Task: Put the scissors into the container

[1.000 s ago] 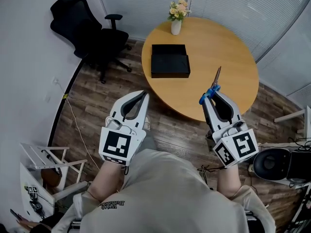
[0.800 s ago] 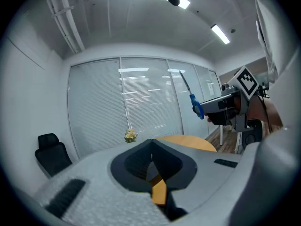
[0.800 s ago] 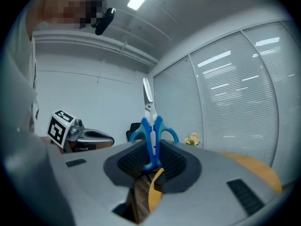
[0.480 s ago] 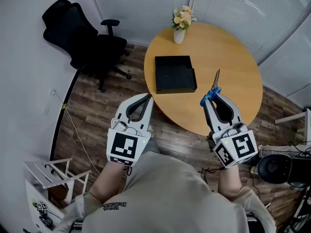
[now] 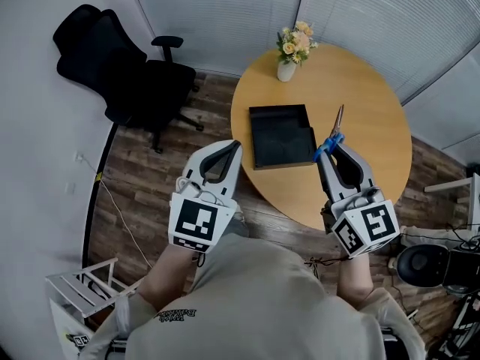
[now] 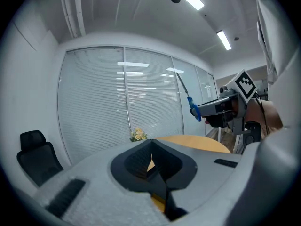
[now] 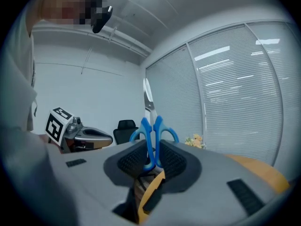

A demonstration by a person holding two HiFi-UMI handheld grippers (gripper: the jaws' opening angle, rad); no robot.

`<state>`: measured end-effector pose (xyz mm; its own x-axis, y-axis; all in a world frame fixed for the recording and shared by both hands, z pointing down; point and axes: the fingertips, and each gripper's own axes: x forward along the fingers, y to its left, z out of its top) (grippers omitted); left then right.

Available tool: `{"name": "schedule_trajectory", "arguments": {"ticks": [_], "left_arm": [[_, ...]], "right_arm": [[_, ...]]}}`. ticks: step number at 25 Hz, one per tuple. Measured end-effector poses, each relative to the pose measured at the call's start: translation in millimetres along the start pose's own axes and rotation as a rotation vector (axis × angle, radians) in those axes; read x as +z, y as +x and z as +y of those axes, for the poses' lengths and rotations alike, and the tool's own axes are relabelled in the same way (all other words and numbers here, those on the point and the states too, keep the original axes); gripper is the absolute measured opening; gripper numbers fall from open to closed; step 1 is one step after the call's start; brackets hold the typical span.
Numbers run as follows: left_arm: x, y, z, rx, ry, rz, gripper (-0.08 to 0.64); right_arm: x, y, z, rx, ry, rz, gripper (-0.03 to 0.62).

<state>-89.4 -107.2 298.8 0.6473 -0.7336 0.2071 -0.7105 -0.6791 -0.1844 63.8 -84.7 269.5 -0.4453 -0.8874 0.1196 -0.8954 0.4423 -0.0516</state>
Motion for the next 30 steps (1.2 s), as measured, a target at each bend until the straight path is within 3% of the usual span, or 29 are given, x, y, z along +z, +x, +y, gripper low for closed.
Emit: {"name": "schedule_trajectory", "arguments": {"ticks": [7,18,30], "left_arm": [[0.0,36.8,46.1,-0.06,0.015,-0.006,0.021],[-16.3,78.5,81.1,-0.112,-0.015,0.012,0.021],[-17.4,108.8,68.7,-0.107,-0.034,0.045,0.021]], "right_arm": [[6.3,58.5,-5.9,-0.034,0.016,-0.007,0.094],[2.9,99.2,-27.7,-0.089,0.008,0.021,0.094],[-4.8,111.1,-55.0,0.002,0.039,0.059,0.094]]}}
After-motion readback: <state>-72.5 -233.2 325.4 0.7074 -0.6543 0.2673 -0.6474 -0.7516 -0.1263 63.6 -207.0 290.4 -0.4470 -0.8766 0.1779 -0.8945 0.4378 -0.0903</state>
